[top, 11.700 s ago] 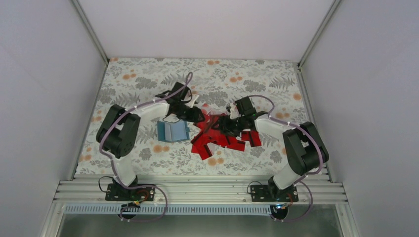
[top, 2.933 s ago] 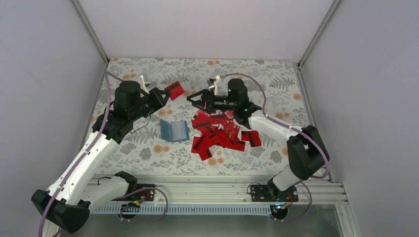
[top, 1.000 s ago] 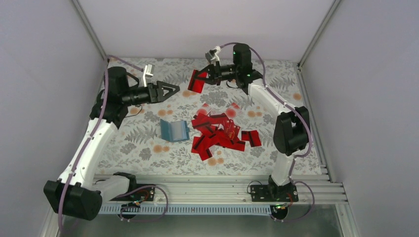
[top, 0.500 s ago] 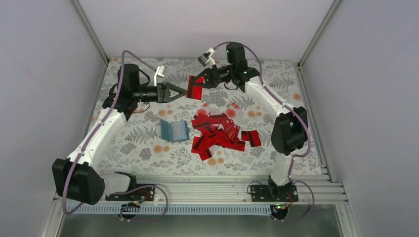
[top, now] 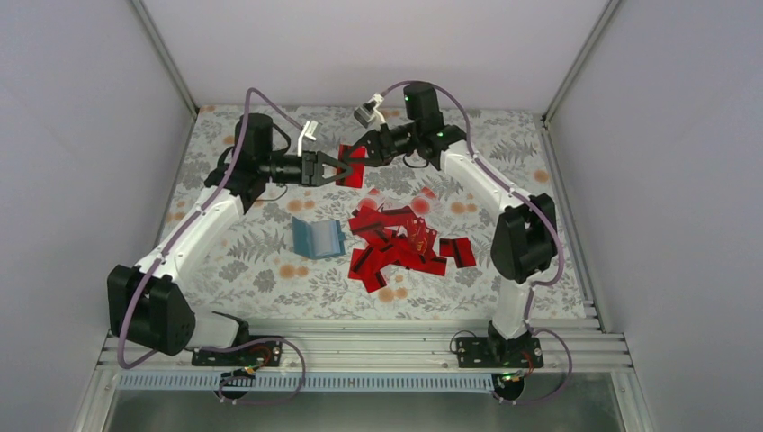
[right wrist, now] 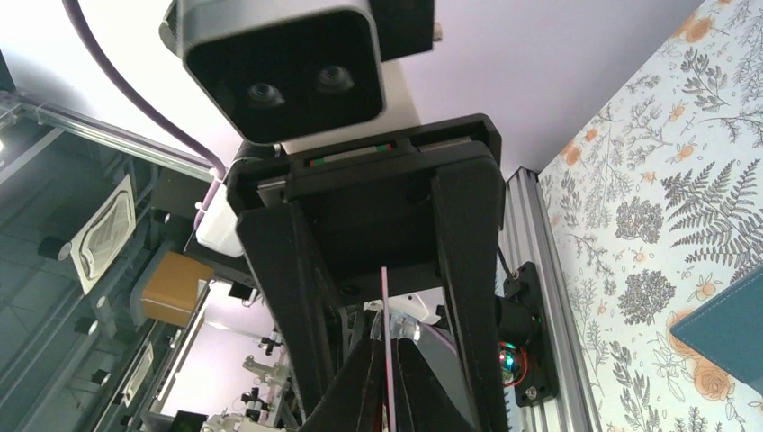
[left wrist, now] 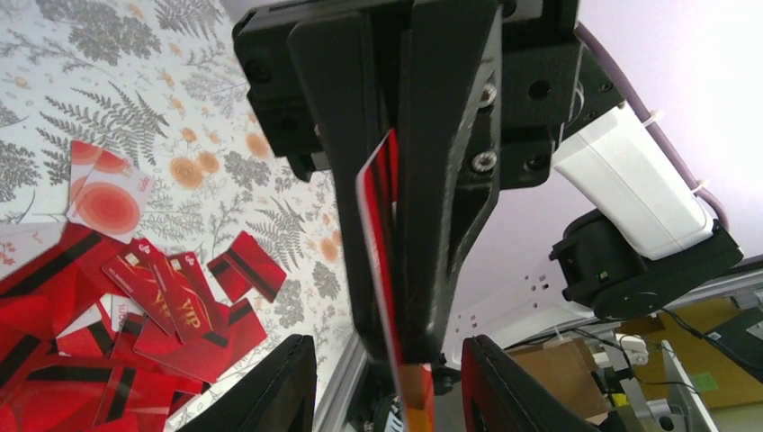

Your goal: Put the credit cards into the card holder

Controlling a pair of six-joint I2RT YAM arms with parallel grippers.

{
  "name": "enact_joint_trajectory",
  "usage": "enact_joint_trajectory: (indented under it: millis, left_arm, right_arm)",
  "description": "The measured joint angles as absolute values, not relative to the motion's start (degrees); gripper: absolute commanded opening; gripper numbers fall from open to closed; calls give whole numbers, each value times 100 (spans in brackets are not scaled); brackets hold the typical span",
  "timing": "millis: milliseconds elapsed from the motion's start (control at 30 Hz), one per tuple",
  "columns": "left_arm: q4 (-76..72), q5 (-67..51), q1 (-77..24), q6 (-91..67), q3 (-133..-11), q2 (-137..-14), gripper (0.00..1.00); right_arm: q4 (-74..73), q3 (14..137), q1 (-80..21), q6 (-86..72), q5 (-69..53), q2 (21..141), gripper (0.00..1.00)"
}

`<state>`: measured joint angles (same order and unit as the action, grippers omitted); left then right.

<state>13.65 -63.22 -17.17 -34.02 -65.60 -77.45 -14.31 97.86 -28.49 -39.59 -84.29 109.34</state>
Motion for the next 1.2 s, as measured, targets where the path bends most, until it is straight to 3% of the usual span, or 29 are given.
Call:
enact_joint_trajectory:
  millis: [300, 433, 567, 667, 967, 1100, 1200]
  left_arm:
    - [1675, -6298, -1715, -3162, -6987, -7926, 28]
    - [1767, -6289, -1712, -3105, -6987, -7942, 29]
    - [1809, -6292, -1715, -3059, -6987, -7937, 40]
    - [1859, -6298, -1710, -3020, -6984, -7922, 41]
    - [1942, -6298, -1649, -2906, -6871, -7822, 23]
    - [1944, -6289, -1638, -2906, -6869, -7819, 4]
    - [1966, -6246, -1625, -2917, -6858, -7819, 2]
  right_arm:
    - [-1503, 9789, -2849, -3911, -8479, 10984, 4]
    - [-1538, 9789, -2849, -3911, -8493, 11013, 4]
    - [-1577, 9845, -2851, -3909, -8477, 11045, 4]
    - [-1588, 9915, -2849, -3911, -8453, 11096, 4]
    - [-1608, 9968, -2851, -3911, -8418, 11122, 4]
    - [-1614, 9968, -2853, -3911, -8418, 11122, 4]
    - [-1610, 9977, -2862, -3892, -8431, 11122, 4]
